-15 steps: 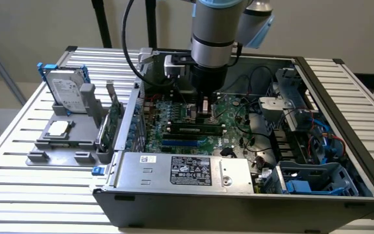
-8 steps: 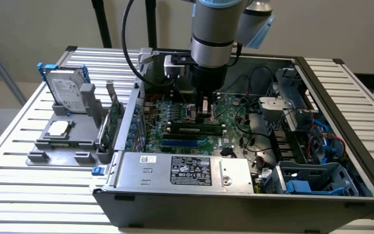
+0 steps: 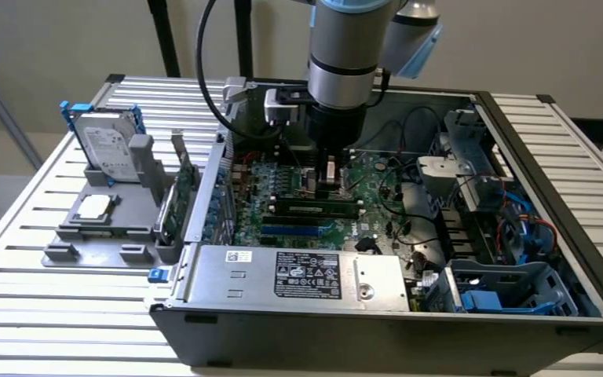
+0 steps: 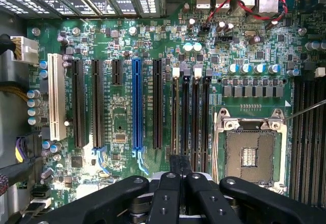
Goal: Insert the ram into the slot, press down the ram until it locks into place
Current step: 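Press down the ram until it locks into place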
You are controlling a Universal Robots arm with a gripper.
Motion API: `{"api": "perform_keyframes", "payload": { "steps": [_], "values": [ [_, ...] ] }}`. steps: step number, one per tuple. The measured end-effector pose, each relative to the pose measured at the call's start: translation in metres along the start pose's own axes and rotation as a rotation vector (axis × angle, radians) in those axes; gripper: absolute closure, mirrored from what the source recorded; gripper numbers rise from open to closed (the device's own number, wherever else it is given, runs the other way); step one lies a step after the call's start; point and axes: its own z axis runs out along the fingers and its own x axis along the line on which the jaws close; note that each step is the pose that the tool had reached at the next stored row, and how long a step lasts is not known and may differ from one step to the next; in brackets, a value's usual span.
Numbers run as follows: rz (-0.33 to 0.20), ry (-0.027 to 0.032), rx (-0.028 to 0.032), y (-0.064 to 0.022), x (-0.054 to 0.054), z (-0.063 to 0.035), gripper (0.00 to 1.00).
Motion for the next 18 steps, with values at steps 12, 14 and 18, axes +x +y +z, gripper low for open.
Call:
{"api": "perform_keyframes", "payload": {
  "steps": [12, 14, 18],
  "values": [
    [0.000, 0.0001, 0.0000, -0.0002, -0.001, 0.0103, 0.89],
    [0.000, 0.0001, 0.0000, -0.0003, -0.001, 0.0118, 0.89],
    [0.000, 0.0003, -0.0001, -0.0003, -0.001, 0.0151, 0.89]
  ]
}}
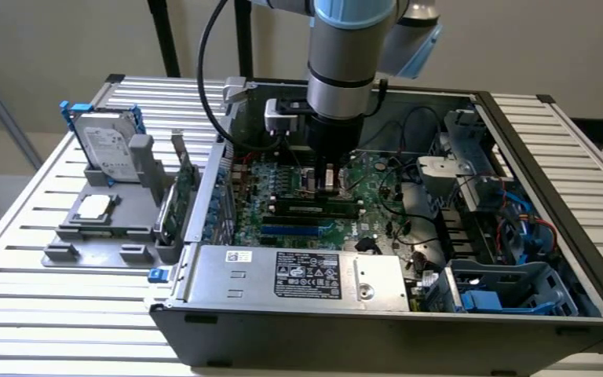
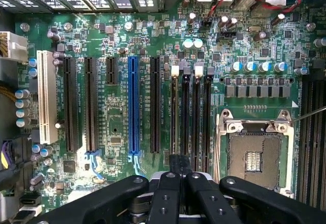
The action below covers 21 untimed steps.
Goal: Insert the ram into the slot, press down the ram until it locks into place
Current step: 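Press down the ram until it locks into place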
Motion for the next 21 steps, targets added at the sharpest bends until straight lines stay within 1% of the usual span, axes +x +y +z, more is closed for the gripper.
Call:
{"api": "perform_keyframes", "payload": {
  "steps": [2, 4, 7, 8, 11, 14, 21],
  "values": [
    [0.000, 0.0008, -0.0003, 0.0000, 0.000, 0.0014, 0.89],
    [0.000, 0.0000, -0.0002, 0.0000, 0.000, 0.0032, 0.89],
    [0.000, 0.0001, -0.0001, 0.0000, 0.000, 0.0034, 0.89],
    [0.000, -0.0023, 0.0000, -0.0001, 0.000, 0.0012, 0.89],
    [0.000, -0.0003, -0.0039, 0.0002, 0.000, -0.0122, 0.89],
    [0.000, -0.0001, -0.0046, 0.0003, 0.000, -0.0191, 0.89],
    [0.000, -0.0003, -0.0047, 0.0001, 0.000, -0.0195, 0.89]
  ]
}}
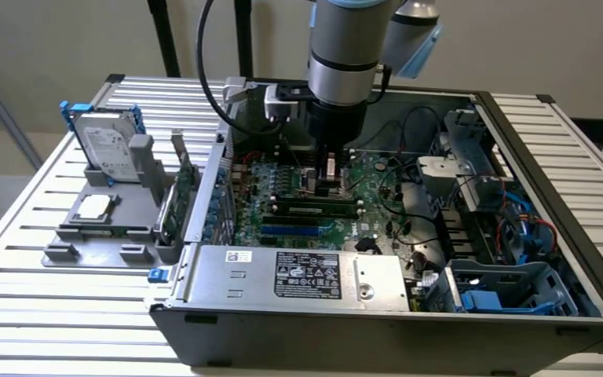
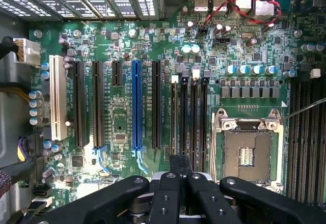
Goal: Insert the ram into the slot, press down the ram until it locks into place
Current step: 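Press down the ram until it locks into place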
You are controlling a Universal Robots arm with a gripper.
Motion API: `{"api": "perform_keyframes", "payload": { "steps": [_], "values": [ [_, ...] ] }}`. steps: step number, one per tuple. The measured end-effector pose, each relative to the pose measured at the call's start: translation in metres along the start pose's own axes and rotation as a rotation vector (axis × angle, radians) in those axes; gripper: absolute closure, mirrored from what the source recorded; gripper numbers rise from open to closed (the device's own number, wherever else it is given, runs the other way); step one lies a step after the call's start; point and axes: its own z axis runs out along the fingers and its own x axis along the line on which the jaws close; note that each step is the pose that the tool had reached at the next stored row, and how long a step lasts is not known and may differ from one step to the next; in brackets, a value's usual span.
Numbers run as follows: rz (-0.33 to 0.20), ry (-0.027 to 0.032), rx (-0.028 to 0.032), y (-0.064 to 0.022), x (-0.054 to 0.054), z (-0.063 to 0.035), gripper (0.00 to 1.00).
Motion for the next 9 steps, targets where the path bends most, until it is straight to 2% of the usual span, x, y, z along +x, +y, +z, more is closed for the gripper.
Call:
{"api": "perform_keyframes", "payload": {
  "steps": [9],
  "values": [
    [0.000, 0.0000, 0.0000, 0.0000, 0.0000, 0.0000, 0.89]
  ]
}}
